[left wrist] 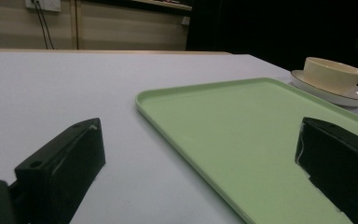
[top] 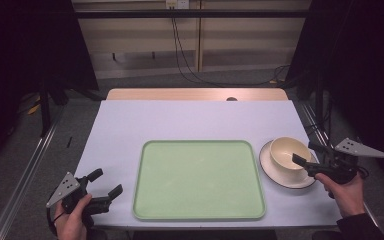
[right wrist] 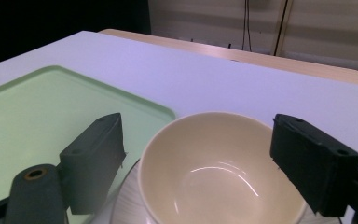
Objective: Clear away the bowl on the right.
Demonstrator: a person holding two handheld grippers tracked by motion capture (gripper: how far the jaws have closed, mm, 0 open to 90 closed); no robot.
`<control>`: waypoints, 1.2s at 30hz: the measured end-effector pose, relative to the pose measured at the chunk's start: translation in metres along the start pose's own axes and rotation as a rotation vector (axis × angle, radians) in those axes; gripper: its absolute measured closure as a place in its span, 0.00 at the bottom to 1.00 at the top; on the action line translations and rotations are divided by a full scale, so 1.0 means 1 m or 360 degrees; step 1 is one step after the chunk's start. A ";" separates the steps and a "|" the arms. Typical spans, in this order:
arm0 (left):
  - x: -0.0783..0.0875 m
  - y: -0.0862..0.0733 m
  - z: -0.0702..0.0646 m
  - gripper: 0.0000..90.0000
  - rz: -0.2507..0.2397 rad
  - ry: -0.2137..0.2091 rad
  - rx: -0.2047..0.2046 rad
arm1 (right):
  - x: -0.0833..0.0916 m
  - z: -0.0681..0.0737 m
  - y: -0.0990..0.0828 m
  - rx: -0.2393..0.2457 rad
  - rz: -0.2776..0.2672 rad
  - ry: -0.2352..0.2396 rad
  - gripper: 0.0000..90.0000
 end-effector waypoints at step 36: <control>-0.004 0.000 0.000 0.02 0.0010 -0.0017 -0.0003 | -0.040 -0.063 -0.024 -0.0005 0.0654 -0.0091 0.39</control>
Point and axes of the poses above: each handheld gripper's, and its own axes: x roughly backward along the jaws, y roughly out of its top, z roughly to its left, the point moved 9 cm from there along -x, roughly forward along the jaws, and after that the axes turned 5 degrees about x, right-handed, at the moved point
